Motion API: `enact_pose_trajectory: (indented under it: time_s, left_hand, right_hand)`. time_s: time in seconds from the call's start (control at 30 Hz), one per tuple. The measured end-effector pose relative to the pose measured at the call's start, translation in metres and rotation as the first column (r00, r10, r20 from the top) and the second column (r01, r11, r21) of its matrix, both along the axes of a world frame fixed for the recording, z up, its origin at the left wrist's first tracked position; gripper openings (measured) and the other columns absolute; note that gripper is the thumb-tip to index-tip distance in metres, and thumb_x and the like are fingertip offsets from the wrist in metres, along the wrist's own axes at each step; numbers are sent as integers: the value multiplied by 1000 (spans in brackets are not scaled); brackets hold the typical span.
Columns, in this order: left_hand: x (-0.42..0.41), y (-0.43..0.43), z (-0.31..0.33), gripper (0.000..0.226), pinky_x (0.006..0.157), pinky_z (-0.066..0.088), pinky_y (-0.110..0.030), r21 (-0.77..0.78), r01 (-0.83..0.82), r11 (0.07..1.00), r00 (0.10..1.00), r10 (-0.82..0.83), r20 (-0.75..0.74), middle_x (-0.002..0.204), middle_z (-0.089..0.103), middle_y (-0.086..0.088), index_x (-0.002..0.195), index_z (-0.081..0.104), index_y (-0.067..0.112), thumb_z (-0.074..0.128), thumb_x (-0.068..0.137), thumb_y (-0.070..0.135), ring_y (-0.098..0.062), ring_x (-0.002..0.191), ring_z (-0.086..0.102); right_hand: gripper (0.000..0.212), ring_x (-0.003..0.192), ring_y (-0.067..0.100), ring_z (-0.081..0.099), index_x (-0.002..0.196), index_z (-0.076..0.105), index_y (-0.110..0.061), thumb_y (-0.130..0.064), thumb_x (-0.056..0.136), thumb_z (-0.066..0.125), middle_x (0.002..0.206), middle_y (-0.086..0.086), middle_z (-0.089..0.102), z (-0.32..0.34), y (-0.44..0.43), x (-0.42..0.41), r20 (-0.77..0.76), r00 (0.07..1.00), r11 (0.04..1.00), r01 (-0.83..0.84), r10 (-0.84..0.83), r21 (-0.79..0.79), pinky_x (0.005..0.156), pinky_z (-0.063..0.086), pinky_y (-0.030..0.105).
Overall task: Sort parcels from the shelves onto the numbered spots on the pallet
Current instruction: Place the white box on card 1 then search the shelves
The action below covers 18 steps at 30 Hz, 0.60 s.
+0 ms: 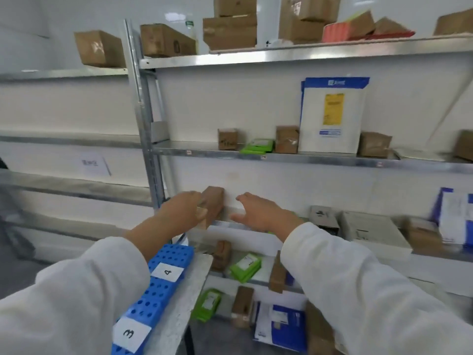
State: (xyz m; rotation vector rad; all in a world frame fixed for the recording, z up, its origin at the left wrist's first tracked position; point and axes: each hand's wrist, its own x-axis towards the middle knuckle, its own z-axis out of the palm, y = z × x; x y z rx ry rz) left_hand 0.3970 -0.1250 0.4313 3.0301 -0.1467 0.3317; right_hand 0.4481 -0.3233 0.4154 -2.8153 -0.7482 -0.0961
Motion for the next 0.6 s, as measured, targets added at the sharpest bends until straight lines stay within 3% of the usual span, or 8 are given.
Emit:
enact_pose_trajectory:
  time_s: [0.1, 0.17, 0.23, 0.3, 0.53, 0.6]
  left_hand:
    - [34, -50, -1, 47, 83, 47, -34, 20, 88, 996, 995, -87, -44, 116, 61, -9, 114, 54, 12, 35, 85, 42, -28, 103, 59]
    - [48, -86, 2, 53, 95, 46, -36, 27, 155, 987, 988, -155, -27, 131, 56, -6, 126, 52, 16, 37, 87, 48, -25, 114, 55]
    - [56, -119, 5, 53, 106, 38, -36, 5, 219, 976, 976, -219, -16, 144, 46, -3, 140, 43, 15, 46, 95, 42, -23, 129, 45]
    - [67, -152, 5, 54, 109, 35, -35, -16, 275, 961, 961, -275, -1, 148, 42, -4, 142, 40, 14, 47, 96, 40, -21, 133, 41]
    - [116, -256, -27, 51, 105, 38, -34, -50, 450, 892, 892, -452, -25, 145, 45, -3, 140, 43, 16, 49, 95, 40, -20, 130, 44]
    - [134, -284, -36, 46, 99, 40, -32, -71, 482, 873, 873, -486, -47, 139, 50, -4, 135, 47, 15, 50, 95, 37, -20, 125, 48]
  right_hand:
    - [68, 126, 26, 47, 144, 36, -14, -57, 92, 47, 144, 6, 42, 2, -61, 6, 7, 994, 994, 112, -112, -2, 98, 42, 39]
    - [70, 127, 25, 46, 146, 34, -14, -58, 92, 46, 146, 6, 40, 4, -98, 7, 13, 983, 983, 181, -181, 13, 99, 41, 38]
    - [70, 127, 24, 46, 146, 33, -14, -57, 92, 47, 146, 6, 40, 6, -129, 5, 17, 969, 969, 246, -247, 22, 99, 41, 37]
    - [69, 126, 25, 48, 145, 34, -14, -57, 92, 47, 146, 6, 41, 5, -158, 4, 12, 950, 949, 313, -313, 29, 99, 42, 38]
    - [56, 111, 22, 56, 133, 46, -16, -54, 92, 49, 132, 5, 53, -19, -244, 8, -78, 860, 861, 507, -504, 34, 94, 48, 39]
    - [53, 117, 23, 54, 135, 46, -15, -50, 94, 49, 135, 6, 52, -25, -269, 15, -107, 840, 844, 536, -531, 21, 98, 45, 37]
